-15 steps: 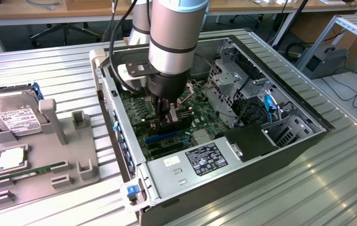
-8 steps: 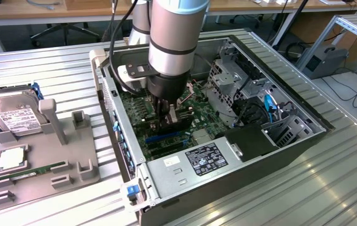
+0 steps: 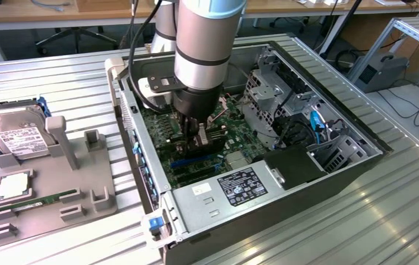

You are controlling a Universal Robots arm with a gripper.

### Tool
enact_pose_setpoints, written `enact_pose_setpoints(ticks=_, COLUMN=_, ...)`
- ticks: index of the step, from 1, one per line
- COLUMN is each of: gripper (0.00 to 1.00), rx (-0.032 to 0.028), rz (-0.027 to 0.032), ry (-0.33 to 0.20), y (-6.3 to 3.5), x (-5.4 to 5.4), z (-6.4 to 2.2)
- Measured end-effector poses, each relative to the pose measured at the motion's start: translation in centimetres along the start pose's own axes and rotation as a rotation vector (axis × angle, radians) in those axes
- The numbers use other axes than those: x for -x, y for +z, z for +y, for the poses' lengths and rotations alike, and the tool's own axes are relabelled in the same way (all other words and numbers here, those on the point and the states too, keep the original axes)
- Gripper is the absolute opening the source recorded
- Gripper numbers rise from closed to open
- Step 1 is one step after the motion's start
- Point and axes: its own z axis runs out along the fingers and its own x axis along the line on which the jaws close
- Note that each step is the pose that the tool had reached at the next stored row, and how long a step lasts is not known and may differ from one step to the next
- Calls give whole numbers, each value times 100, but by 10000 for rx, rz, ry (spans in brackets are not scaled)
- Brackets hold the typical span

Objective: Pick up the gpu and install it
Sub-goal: 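Insert the gpu into the slot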

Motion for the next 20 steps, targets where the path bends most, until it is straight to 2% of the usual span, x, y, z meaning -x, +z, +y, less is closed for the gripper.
enact_pose_setpoints(ticks=2, gripper=27, rx=20, rz=-1, ry=2, y=2, x=1, z=0)
enact_pose_setpoints(ticks=4, gripper=27, rx=125, rz=7, ry=0, y=2, x=0, z=0)
enact_pose_setpoints(ticks=20, gripper=27, rx=126, rz=7, ry=2, y=41, x=0, z=-2)
